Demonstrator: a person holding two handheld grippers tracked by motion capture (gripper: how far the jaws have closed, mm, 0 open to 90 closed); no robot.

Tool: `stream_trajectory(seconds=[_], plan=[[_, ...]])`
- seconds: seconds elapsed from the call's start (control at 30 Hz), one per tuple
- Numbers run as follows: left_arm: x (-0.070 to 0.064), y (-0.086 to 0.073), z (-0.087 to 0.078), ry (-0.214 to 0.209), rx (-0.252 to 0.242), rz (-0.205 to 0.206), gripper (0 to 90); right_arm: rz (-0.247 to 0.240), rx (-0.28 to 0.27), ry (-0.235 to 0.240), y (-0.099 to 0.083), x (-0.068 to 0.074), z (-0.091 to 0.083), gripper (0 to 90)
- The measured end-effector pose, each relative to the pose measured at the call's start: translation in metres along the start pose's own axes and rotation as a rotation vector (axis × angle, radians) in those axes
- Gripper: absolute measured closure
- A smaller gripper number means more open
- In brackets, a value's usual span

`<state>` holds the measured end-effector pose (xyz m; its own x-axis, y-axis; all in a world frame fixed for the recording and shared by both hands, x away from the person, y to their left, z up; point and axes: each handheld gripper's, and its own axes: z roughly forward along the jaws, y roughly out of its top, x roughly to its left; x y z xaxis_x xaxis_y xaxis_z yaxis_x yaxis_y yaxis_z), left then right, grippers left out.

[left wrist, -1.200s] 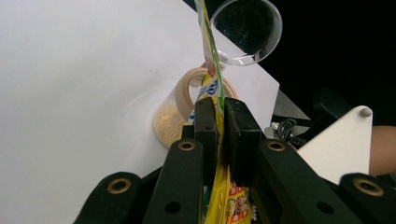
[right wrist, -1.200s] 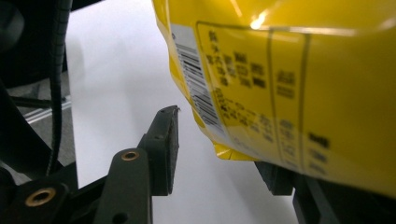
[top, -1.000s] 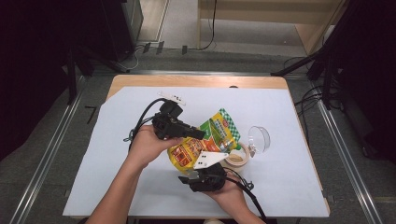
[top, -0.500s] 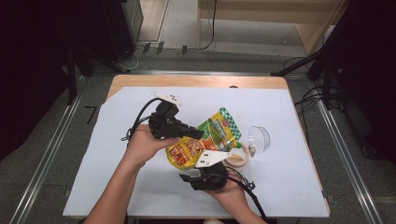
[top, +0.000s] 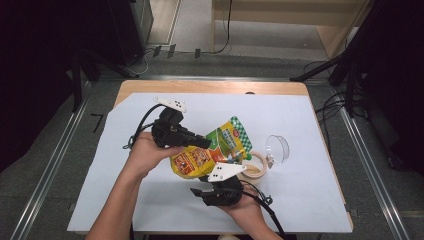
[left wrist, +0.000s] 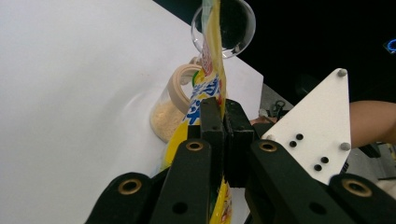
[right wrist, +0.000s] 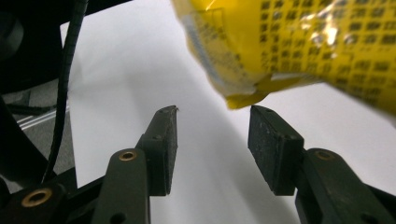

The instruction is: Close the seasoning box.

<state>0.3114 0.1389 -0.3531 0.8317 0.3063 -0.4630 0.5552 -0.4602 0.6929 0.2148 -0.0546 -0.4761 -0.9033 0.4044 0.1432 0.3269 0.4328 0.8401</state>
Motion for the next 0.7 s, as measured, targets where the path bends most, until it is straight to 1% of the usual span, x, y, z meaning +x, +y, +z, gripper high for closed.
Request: stream_trajectory(seconds=[0.07, 0.17, 0.2, 0.33, 0.4, 0.47, 0.5, 0.6, 0.63, 0.7], plan=[[0.001, -0.001, -0.002, 0.004, -0.001, -0.001, 90.0, -0.003, -0.002, 0.006, 0.000, 0.002, 0.000, 54.5], [0.003, -0.002, -0.005, 0.001, -0.018, -0.003, 90.0, -0.007, -0.002, 0.010, 0.001, 0.004, 0.000, 54.5], [0.003, -0.002, -0.006, -0.002, -0.025, -0.008, 90.0, -0.010, -0.002, 0.009, 0.001, 0.004, 0.000, 54.6], [0.007, -0.004, -0.011, -0.008, -0.040, -0.007, 90.0, -0.006, -0.004, 0.009, 0.001, 0.003, 0.000, 54.5], [0.010, -0.005, -0.014, -0.007, -0.047, -0.016, 90.0, -0.002, -0.005, 0.011, 0.001, 0.003, -0.001, 54.5], [0.012, -0.007, -0.017, 0.016, -0.061, -0.002, 90.0, -0.003, -0.004, 0.008, 0.002, 0.002, -0.001, 54.4], [0.014, -0.008, -0.018, 0.020, -0.069, -0.003, 90.0, -0.008, -0.006, 0.004, 0.002, 0.002, -0.002, 54.4], [0.020, -0.010, -0.022, 0.043, -0.092, -0.016, 90.0, -0.004, -0.001, 0.007, 0.001, 0.002, -0.002, 54.5], [0.022, -0.011, -0.023, 0.048, -0.101, -0.013, 90.0, 0.000, 0.000, 0.012, 0.001, 0.002, -0.002, 54.4], [0.028, -0.012, -0.026, 0.061, -0.125, -0.024, 90.0, -0.002, 0.001, 0.013, 0.001, 0.002, -0.001, 54.4]])
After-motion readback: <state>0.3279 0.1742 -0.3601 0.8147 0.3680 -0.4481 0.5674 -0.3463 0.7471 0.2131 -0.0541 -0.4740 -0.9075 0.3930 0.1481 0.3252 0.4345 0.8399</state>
